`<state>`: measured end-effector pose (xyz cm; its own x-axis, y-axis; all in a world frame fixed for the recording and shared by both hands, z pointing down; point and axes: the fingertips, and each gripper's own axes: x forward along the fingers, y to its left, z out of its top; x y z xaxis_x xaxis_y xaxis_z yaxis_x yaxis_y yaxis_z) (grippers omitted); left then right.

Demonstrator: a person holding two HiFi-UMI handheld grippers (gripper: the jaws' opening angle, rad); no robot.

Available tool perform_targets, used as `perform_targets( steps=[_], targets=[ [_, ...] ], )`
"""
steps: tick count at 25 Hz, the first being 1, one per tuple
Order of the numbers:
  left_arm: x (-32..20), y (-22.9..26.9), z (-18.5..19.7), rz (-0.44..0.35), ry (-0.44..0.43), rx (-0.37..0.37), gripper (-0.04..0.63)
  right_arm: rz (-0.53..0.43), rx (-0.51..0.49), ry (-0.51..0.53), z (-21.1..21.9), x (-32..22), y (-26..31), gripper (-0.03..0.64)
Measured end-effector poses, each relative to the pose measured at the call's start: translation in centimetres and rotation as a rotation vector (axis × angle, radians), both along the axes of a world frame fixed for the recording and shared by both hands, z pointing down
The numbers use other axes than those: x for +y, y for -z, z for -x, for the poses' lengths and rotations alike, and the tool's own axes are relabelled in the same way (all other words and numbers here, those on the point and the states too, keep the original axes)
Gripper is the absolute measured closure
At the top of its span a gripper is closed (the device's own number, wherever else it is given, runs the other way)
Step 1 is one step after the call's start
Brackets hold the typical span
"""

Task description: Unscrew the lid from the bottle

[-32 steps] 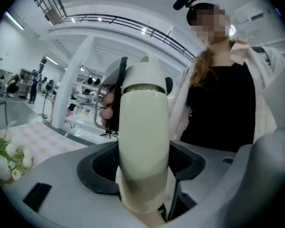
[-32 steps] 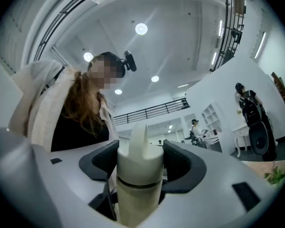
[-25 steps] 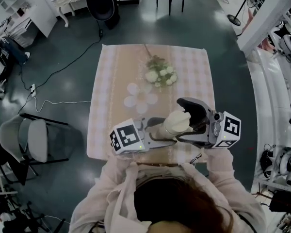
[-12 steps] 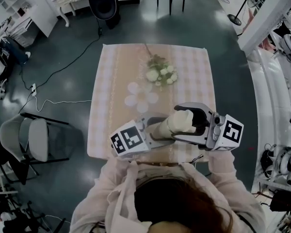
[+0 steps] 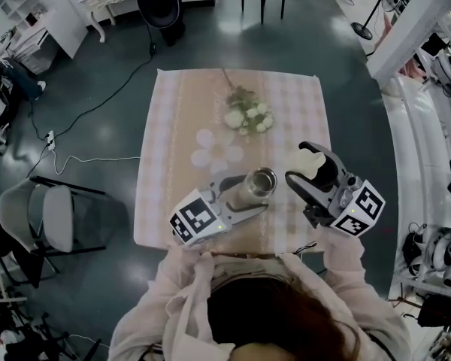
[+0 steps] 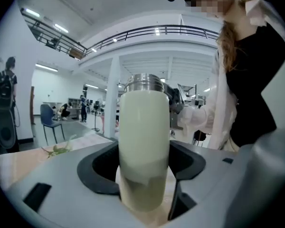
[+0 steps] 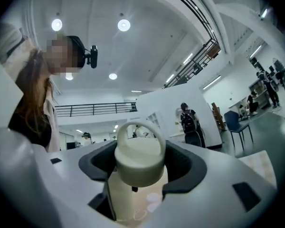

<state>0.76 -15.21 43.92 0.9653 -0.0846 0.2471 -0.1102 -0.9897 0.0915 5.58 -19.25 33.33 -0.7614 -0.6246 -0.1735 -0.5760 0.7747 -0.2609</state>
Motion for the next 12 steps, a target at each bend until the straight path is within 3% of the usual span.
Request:
perform_targets(
  steps=[5, 12],
  targets=[
    [-1.9, 0.6, 0.9, -0.041, 0.125, 0.051, 0.282, 0.106, 0.107, -0.08, -0.5, -0.1, -4.5, 0.31],
    [-2.4, 0.3, 0.7, -0.05, 0.16, 0.048, 0.282, 0.166, 0.185, -0.114, -1.1, 0.3, -7.9, 0.31]
  ],
)
